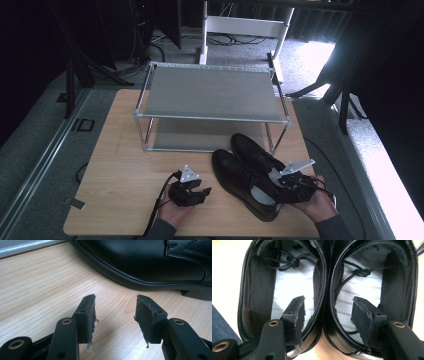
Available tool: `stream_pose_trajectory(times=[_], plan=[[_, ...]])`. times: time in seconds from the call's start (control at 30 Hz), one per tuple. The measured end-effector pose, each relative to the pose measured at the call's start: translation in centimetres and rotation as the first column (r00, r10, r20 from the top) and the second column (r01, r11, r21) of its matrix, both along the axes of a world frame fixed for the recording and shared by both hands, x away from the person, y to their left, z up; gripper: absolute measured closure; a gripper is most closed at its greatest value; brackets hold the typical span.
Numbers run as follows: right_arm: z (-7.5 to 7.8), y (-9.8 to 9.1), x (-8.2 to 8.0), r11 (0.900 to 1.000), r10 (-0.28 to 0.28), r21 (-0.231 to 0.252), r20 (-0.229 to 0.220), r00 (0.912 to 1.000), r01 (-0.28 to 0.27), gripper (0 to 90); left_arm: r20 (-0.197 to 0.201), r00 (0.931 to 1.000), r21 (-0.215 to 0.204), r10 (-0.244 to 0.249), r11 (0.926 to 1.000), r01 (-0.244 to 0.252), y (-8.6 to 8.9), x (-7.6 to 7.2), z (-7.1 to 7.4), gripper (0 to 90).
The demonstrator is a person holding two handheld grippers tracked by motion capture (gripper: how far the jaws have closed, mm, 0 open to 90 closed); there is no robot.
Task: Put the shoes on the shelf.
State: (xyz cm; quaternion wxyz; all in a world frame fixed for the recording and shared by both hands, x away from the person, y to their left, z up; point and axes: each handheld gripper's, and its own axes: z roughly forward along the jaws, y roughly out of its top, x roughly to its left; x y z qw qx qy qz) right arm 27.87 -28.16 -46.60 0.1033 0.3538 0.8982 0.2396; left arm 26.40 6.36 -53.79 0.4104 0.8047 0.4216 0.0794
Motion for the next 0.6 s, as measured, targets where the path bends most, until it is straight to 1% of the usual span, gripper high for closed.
stream_pose_trajectory(times=[0.07, 0.1, 0.23, 0.33, 0.37, 0.5, 0.6], plan=[[-0.02, 0.15, 0.15, 0.9999, 0.005, -0.014, -0.016, 0.9999, -0.005, 43.3, -0.001, 1.0000, 0.001, -0.001, 1.0000, 0.001, -0.04, -0.01, -0.01, 51.0], [-0.02, 0.26, 0.24, 0.9997, 0.000, -0.023, -0.031, 0.9995, 0.000, 43.0, -0.001, 1.0000, 0.001, -0.001, 1.0000, 0.001, -0.06, -0.01, -0.01, 51.0], [0.00, 0.47, 0.50, 0.9990, 0.003, -0.045, -0.055, 0.9985, -0.005, 42.6, -0.001, 1.0000, 0.005, -0.003, 1.0000, 0.003, -0.08, -0.03, -0.03, 51.0], [0.01, 0.57, 0.71, 0.9986, 0.005, -0.053, -0.074, 0.9973, -0.009, 42.3, -0.001, 1.0000, 0.005, -0.004, 1.0000, 0.004, -0.10, -0.03, -0.05, 51.0], [0.03, 0.63, 0.79, 0.9982, 0.003, -0.060, -0.085, 0.9963, -0.008, 42.3, -0.002, 1.0000, 0.005, -0.004, 1.0000, 0.004, -0.10, -0.02, -0.05, 51.0], [0.03, 0.82, 0.99, 0.9968, 0.015, -0.076, -0.100, 0.9949, -0.022, 42.1, -0.002, 1.0000, 0.003, -0.005, 1.0000, 0.005, -0.15, -0.03, -0.07, 51.0], [-0.03, 0.83, 1.09, 0.9970, 0.014, -0.074, -0.110, 0.9939, -0.022, 42.2, -0.004, 1.0000, 0.003, -0.005, 1.0000, 0.005, -0.18, -0.04, -0.10, 51.0]])
